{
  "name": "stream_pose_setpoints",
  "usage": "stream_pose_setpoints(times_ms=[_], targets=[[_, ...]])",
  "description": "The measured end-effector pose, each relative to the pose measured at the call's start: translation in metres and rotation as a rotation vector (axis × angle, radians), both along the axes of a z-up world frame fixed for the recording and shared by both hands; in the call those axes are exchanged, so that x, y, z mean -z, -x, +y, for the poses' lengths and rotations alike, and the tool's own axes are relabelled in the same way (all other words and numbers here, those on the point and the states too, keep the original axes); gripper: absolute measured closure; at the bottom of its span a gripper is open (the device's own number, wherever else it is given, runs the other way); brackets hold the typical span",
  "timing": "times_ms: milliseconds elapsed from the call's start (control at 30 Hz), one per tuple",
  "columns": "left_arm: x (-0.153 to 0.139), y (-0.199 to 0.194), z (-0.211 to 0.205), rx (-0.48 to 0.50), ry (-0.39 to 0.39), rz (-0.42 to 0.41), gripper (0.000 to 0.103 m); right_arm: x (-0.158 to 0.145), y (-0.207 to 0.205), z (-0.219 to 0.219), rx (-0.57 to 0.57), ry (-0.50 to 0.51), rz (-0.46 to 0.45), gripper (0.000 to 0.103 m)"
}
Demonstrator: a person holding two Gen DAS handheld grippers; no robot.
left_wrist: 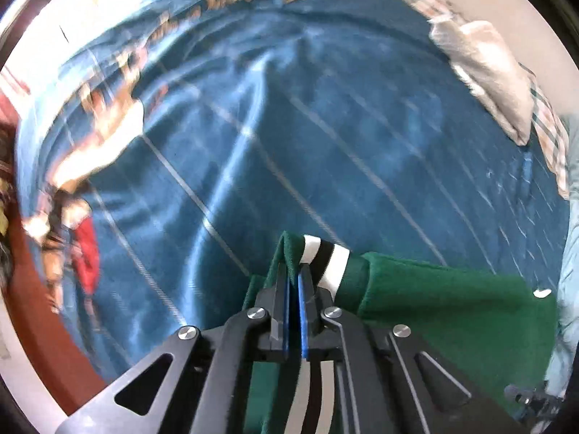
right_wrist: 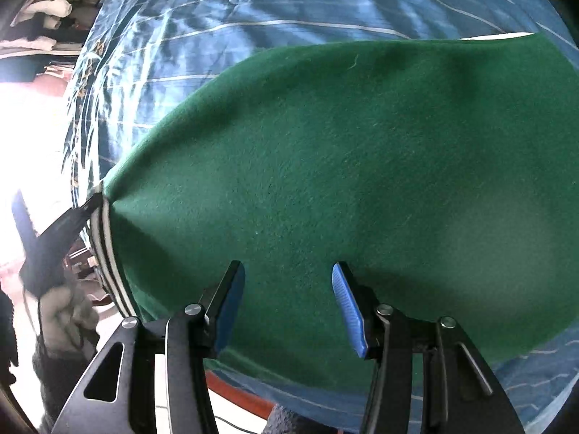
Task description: Fold large clothes
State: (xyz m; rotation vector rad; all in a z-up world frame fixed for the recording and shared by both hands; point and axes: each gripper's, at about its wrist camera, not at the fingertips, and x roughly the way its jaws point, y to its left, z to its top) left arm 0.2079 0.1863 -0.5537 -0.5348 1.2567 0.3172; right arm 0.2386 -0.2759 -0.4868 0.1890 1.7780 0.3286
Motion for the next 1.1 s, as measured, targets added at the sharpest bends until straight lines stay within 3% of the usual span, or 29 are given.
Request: stream_pose_setpoints(times_ms=[133, 267, 300, 333, 400, 500, 567, 600, 633, 700, 867, 1000, 1100], targets=[[-0.002, 0.009, -0.001, 0.021, 0.089, 0.010, 0.097, -0.002, 0.003, 0.006, 0.000, -0.009, 0.022, 0.050], [-0.029, 0.056, 0.021, -0.092, 0.235, -0.046, 0.095, -0.006, 0.007, 0.018, 0.007, -0.025, 0.041, 0.050], [-0.031, 0.067, 0.024, -0.109, 0.246, -0.047, 0.086, -0.005, 0.008, 0.020, 0.009, -0.027, 0.048, 0.050], [-0.030, 0.075, 0.025, -0.117, 0.258, -0.043, 0.055, -0.003, 0.009, 0.022, 0.007, -0.025, 0.056, 0.050], [-0.020, 0.085, 0.024, -0.120, 0.267, -0.016, 0.006, 0.002, 0.012, 0.027, 0.005, -0.011, 0.072, 0.050], [0.008, 0.097, 0.010, -0.098, 0.355, 0.035, 0.006, 0.010, 0.018, 0.033, 0.009, 0.004, 0.112, 0.050], [0.008, 0.094, -0.004, -0.062, 0.324, 0.025, 0.008, 0.015, 0.023, 0.040, -0.003, 0.016, 0.126, 0.050], [0.006, 0.090, -0.017, -0.006, 0.261, 0.023, 0.032, 0.016, 0.026, 0.044, -0.008, 0.020, 0.128, 0.050], [0.006, 0.085, -0.029, 0.050, 0.193, 0.051, 0.068, 0.018, 0.028, 0.049, -0.019, 0.024, 0.132, 0.050], [0.001, 0.081, -0.036, 0.071, 0.105, 0.053, 0.093, 0.021, 0.032, 0.057, -0.037, 0.032, 0.137, 0.050], [-0.008, 0.093, -0.009, 0.003, 0.118, 0.011, 0.098, 0.017, 0.038, 0.077, -0.070, 0.016, 0.129, 0.050], [0.006, 0.101, 0.004, 0.020, 0.158, 0.020, 0.098, 0.010, 0.037, 0.090, -0.092, -0.016, 0.114, 0.050], [-0.002, 0.100, 0.000, 0.037, 0.147, 0.026, 0.093, 0.013, 0.035, 0.095, -0.113, -0.019, 0.105, 0.050]])
